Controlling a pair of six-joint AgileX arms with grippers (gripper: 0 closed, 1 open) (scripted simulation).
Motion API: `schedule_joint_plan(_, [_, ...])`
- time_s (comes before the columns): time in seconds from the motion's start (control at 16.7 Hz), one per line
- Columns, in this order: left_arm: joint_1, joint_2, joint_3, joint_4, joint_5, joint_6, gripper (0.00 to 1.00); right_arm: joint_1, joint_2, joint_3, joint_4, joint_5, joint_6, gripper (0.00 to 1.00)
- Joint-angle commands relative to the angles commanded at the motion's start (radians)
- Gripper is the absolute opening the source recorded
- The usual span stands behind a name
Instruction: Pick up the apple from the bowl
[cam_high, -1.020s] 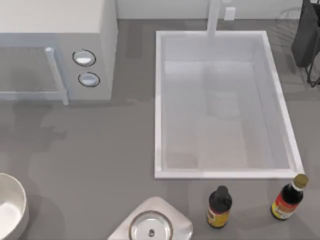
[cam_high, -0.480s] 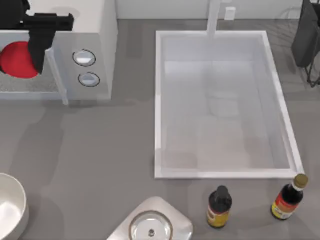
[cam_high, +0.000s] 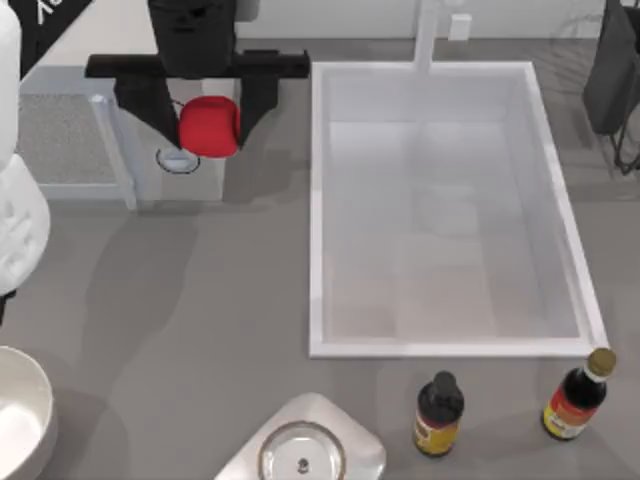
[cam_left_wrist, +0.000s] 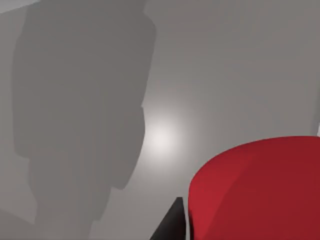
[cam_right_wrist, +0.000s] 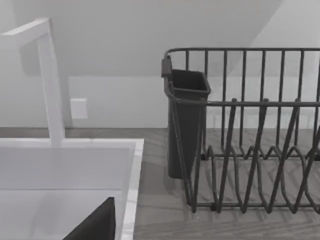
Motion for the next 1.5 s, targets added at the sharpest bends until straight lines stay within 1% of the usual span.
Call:
schedule_joint_plan(0.3, [0.003,0.004,-0.001,0.003,0.000,0.000,0.00,0.000,0.000,0.000,0.000,0.000,0.000,1.00])
schedule_joint_plan(0.42, [-0.001,-0.002,-0.037,0.039,0.001,0.000,0.00,0.000,0.000,0.000,0.000,0.000,0.000,1.00])
schedule_joint_plan(0.54, [-0.005,-0.012,-0.115,0.113,0.002,0.000,0.00,0.000,0.000,0.000,0.000,0.000,0.000,1.00])
schedule_joint_plan(0.78, [-0.008,-0.031,-0.362,0.326,0.002,0.000,0.00,0.000,0.000,0.000,0.000,0.000,0.000,1.00])
schedule_joint_plan(0.9, [-0.005,-0.038,-0.455,0.416,0.001,0.000,0.00,0.000,0.000,0.000,0.000,0.000,0.000,1.00])
schedule_joint_plan(1.08, [0.002,-0.042,-0.515,0.475,-0.001,0.000,0.00,0.000,0.000,0.000,0.000,0.000,0.000,1.00])
schedule_joint_plan(1.32, [0.002,-0.042,-0.515,0.475,-0.001,0.000,0.00,0.000,0.000,0.000,0.000,0.000,0.000,1.00])
schedule_joint_plan(1.5, [0.002,-0.042,-0.515,0.475,-0.001,0.000,0.23,0.000,0.000,0.000,0.000,0.000,0.000,1.00])
